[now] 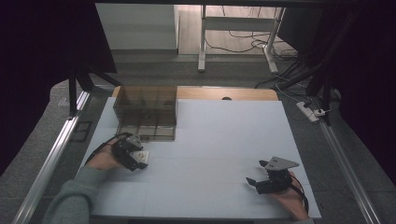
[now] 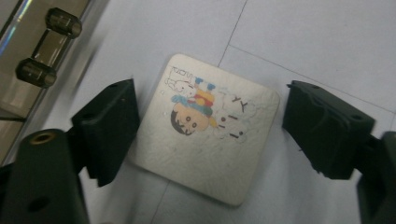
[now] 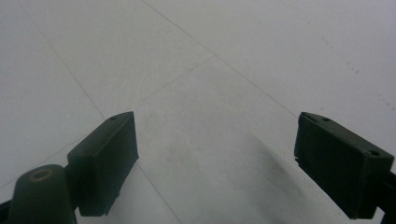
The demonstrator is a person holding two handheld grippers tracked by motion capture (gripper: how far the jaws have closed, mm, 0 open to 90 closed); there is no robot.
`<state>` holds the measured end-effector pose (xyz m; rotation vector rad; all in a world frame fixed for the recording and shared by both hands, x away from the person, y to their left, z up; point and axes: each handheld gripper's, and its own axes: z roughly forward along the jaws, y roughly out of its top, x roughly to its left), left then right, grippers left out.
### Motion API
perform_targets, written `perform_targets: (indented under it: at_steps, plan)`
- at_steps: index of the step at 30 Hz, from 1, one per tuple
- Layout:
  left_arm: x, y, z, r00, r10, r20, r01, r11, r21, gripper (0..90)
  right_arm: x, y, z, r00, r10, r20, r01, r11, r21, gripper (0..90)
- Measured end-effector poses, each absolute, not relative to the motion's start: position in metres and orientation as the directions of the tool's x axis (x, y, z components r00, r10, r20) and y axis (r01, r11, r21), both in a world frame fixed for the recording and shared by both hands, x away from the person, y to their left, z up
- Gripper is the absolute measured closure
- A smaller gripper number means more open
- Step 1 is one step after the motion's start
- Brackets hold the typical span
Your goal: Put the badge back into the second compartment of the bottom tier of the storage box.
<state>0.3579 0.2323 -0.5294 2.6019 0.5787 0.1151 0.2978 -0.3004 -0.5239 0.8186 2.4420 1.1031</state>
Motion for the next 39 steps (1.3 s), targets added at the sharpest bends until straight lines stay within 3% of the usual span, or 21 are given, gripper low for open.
perform_targets:
  at_steps: [7, 19, 29, 39]
  plan:
    - [0.355, 0.233, -0.527, 0.921, 0.388, -0.009, 0.346, -0.811, 0.471, 32.9, 0.297, -0.301, -0.523, -0.779, 0.624, -0.064, 0.363, 0.531, 0.766, 13.5]
    - [0.352, 0.233, -0.525, 0.92, 0.392, 0.02, 0.336, -0.811, 0.478, 33.3, 0.297, -0.301, -0.524, -0.777, 0.626, -0.071, 0.36, 0.533, 0.766, 13.6]
    - [0.349, 0.238, -0.514, 0.904, 0.428, 0.01, 0.351, -0.755, 0.554, 33.2, 0.296, -0.301, -0.522, -0.776, 0.626, -0.076, 0.355, 0.534, 0.767, 13.6]
    - [0.341, 0.235, -0.503, 0.896, 0.443, 0.027, 0.349, -0.74, 0.575, 33.2, 0.295, -0.301, -0.522, -0.777, 0.625, -0.08, 0.351, 0.535, 0.769, 13.6]
